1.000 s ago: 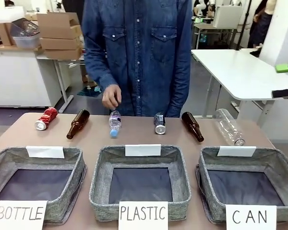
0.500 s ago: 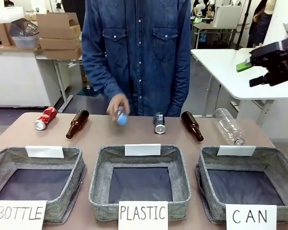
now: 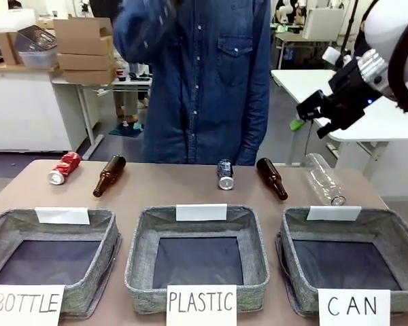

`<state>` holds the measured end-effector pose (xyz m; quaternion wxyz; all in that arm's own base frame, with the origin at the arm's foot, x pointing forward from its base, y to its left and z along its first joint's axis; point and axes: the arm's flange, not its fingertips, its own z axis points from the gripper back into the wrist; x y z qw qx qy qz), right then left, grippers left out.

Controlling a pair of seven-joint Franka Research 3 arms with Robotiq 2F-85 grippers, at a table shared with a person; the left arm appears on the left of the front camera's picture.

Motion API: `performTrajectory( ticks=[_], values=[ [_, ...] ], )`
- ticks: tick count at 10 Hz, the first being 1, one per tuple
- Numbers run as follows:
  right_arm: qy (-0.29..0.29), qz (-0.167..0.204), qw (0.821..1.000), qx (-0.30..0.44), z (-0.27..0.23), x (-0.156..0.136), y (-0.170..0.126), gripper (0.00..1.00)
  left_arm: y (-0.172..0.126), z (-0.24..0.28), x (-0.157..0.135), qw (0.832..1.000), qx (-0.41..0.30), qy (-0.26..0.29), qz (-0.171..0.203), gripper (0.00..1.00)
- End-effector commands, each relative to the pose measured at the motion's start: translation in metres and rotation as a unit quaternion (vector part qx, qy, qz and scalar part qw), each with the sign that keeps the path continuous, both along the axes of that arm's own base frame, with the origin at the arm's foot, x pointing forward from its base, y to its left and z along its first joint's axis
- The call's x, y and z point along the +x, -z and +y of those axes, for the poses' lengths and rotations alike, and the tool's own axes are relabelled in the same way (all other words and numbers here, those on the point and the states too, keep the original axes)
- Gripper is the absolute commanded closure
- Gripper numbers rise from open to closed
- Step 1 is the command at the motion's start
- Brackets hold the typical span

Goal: Sort the can waste into the basket.
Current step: Pick up the can waste from the table and place it in the right Fabric basket.

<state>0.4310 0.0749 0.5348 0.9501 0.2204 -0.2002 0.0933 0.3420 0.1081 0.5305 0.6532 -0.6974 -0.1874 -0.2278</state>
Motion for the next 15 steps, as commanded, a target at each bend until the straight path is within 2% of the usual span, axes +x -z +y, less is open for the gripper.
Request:
performTrajectory(
  ticks=[1, 2, 4, 6, 14, 15],
  values=[
    [-0.03, 0.01, 0.999, 0.013, -0.012, -0.012, 0.0, 0.0, 0.0, 0.001, -0.002, 1.0, -0.001, 0.009, -0.012, 0.0],
    [-0.035, 0.007, 0.998, 0.054, -0.037, -0.023, 0.002, 0.0, 0.0, 0.001, -0.002, 1.0, -0.001, 0.009, -0.012, 0.0],
    [0.014, 0.001, 0.993, 0.115, -0.096, -0.045, 0.01, 0.0, 0.0, 0.001, -0.002, 1.0, -0.001, 0.009, -0.012, 0.0],
    [0.054, -0.007, 0.988, 0.142, -0.123, -0.06, 0.016, 0.0, 0.0, 0.001, -0.002, 1.0, -0.001, 0.009, -0.012, 0.0],
    [0.061, -0.008, 0.989, 0.133, -0.116, -0.052, 0.016, 0.0, 0.0, 0.001, -0.002, 1.0, -0.001, 0.009, -0.012, 0.0],
    [0.075, -0.011, 0.989, 0.124, -0.111, -0.048, 0.014, 0.0, 0.0, 0.001, -0.002, 1.0, -0.001, 0.009, -0.012, 0.0]
  ],
)
